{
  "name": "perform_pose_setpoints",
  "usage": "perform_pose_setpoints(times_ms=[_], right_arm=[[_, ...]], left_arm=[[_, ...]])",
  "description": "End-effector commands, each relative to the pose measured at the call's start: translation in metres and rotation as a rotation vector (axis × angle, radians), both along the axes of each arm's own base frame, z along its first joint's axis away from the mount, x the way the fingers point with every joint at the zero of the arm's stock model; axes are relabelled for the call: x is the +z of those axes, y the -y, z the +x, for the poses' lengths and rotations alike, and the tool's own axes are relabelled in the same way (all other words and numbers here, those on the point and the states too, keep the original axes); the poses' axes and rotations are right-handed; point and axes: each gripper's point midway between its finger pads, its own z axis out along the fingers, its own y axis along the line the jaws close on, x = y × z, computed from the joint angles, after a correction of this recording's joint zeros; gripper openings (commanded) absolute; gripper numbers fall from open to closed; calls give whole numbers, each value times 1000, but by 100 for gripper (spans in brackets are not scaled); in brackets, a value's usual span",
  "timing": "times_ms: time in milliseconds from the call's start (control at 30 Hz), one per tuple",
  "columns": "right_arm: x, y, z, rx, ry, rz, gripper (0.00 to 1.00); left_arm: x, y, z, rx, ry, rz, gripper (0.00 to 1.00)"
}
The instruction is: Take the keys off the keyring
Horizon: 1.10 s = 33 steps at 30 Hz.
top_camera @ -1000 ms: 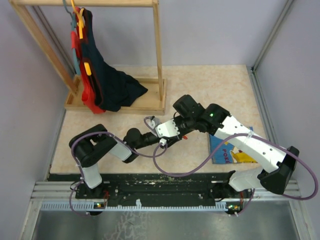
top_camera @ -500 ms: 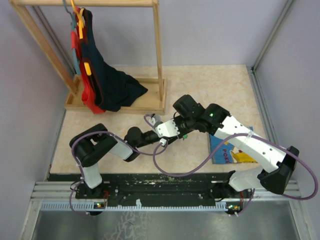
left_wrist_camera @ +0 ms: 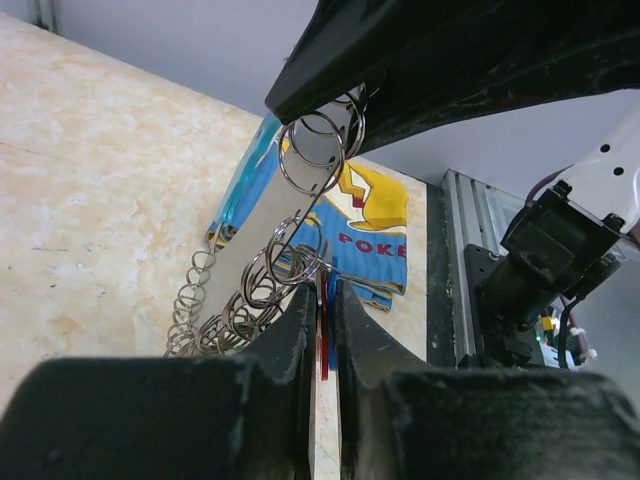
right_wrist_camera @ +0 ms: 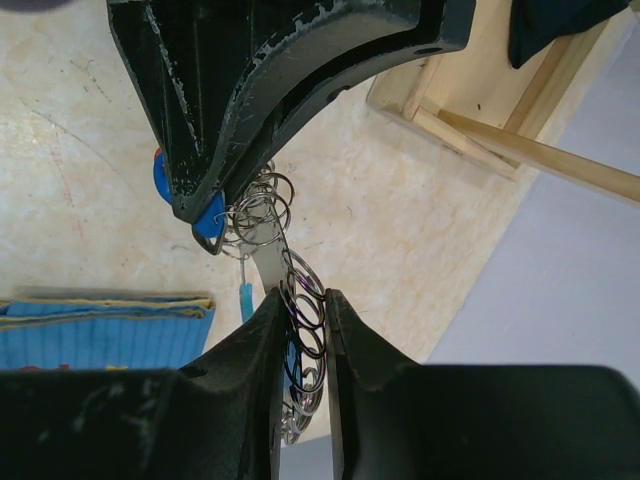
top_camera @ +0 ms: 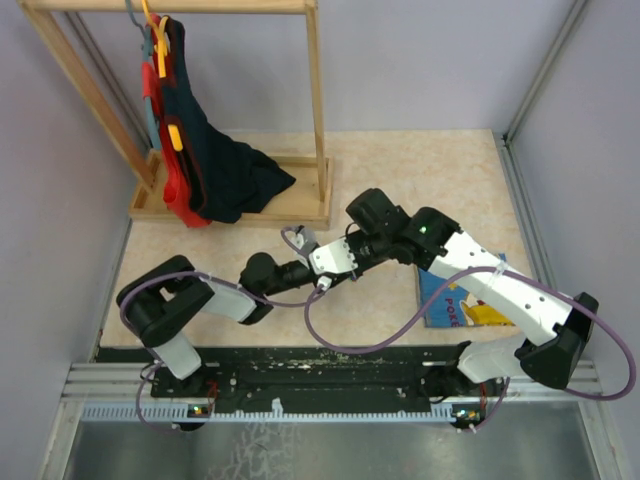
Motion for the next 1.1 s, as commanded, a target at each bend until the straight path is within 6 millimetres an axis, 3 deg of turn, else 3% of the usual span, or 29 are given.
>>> perform_pose_setpoints(times_ms=[0, 300, 567, 800, 1067], right_arm=[[8, -5, 3, -2, 11, 77, 0], [5, -1, 4, -12, -22, 127, 0], [-7, -1, 5, -12, -56, 144, 0], [-13, -5, 0, 4, -96, 169, 0], [-22, -10, -4, 22, -136, 183, 0]], left_arm=[[5, -5, -10, -52, 6, 35, 7], [-5, -15, -28, -183, -64, 125, 2], [-9, -37, -28, -265, -177, 134, 5], [-17, -39, -30, -318, -217, 157, 8], [-21, -41, -32, -339, -228, 168, 3]])
